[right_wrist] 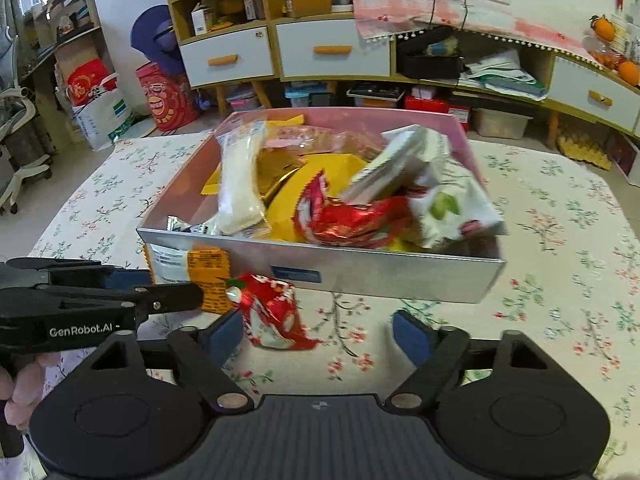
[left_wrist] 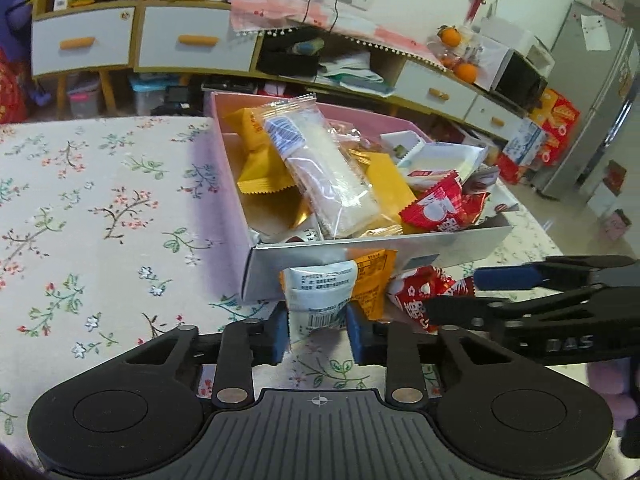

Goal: Organize snacks

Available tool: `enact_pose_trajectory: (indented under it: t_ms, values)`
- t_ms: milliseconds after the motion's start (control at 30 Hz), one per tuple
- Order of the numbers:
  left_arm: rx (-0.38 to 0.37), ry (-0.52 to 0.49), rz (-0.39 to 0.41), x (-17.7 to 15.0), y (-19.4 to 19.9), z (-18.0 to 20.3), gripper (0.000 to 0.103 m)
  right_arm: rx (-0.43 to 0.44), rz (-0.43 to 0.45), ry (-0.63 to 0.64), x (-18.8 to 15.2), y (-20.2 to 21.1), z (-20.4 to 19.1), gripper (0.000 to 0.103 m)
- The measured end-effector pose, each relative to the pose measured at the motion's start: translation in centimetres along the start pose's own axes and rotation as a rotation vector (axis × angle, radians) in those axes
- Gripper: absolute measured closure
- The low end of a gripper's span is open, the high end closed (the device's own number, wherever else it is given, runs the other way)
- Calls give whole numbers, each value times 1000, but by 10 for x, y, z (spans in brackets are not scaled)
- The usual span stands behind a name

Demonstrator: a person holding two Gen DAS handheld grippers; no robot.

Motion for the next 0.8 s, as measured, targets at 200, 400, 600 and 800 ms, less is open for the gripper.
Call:
enact_pose_trajectory:
  t_ms: [200,400,600,800]
  values:
    - [-31,-1,-22,-3,3,7,87,46,-10,13,1,-9,-9,83]
    - [-34,-19,-54,-12,10,12,94,57,-16,34,2,-7,-16,93]
    - [-23,-19,-73,-19,20,8,94,71,-9,47,2,3,-15,93]
    - [-28,7,-107,-27,32,1,94,68,-20,48,-2,14,-3,93]
Point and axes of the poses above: each gripper's, at about its wrist camera, not at the fingertips, and y roughly against the way its jaws point, z to its right, x to its top, the point moved 7 cm from there along -y, roughly the way its jaws point, and after that the axes turned 1 degree about -x, right-handed, at the moved point
